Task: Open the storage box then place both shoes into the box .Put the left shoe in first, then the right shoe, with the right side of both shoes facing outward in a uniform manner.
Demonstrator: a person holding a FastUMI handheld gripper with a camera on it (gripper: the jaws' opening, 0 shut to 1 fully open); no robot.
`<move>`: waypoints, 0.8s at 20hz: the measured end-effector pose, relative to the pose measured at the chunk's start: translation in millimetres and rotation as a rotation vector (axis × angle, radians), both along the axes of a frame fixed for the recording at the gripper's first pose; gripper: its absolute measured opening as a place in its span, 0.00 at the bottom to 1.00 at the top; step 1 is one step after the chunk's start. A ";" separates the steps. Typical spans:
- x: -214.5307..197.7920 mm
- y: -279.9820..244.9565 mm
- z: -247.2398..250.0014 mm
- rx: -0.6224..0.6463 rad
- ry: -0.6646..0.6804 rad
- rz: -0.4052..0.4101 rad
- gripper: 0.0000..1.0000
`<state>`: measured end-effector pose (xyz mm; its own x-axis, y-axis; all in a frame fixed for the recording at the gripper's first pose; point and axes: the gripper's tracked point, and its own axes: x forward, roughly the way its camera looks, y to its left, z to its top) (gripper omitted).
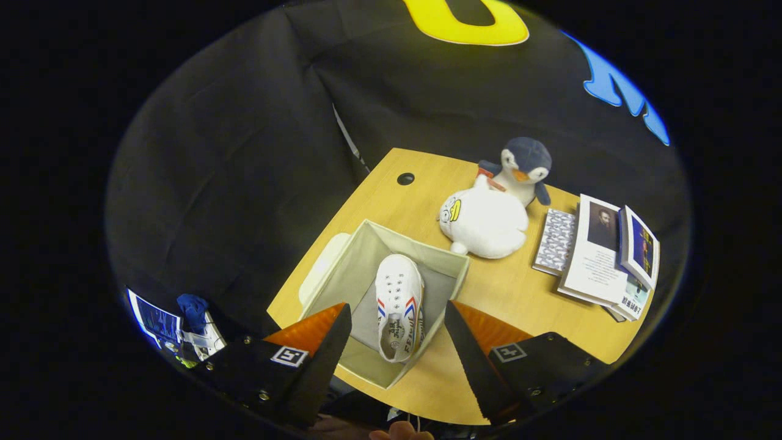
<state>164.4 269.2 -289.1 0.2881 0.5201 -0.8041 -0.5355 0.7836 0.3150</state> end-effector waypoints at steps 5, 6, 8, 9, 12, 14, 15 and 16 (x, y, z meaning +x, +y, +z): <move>15.1 -57.6 46.9 0.083 -0.163 -0.177 0.94; 19.3 -72.5 59.2 0.095 -0.212 -0.212 0.94; 23.5 -103.9 85.0 0.107 -0.310 -0.297 0.94; 26.1 -119.5 99.4 0.111 -0.359 -0.342 0.94; 28.7 -165.6 139.9 0.122 -0.517 -0.468 0.94; 23.2 -194.1 170.2 0.126 -0.624 -0.540 0.94; 18.5 -205.4 182.5 0.130 -0.676 -0.570 0.94; 11.6 -213.2 196.3 0.139 -0.726 -0.588 0.93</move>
<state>176.0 56.0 -92.8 0.9407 0.2095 -0.2667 -0.1678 0.9709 0.1708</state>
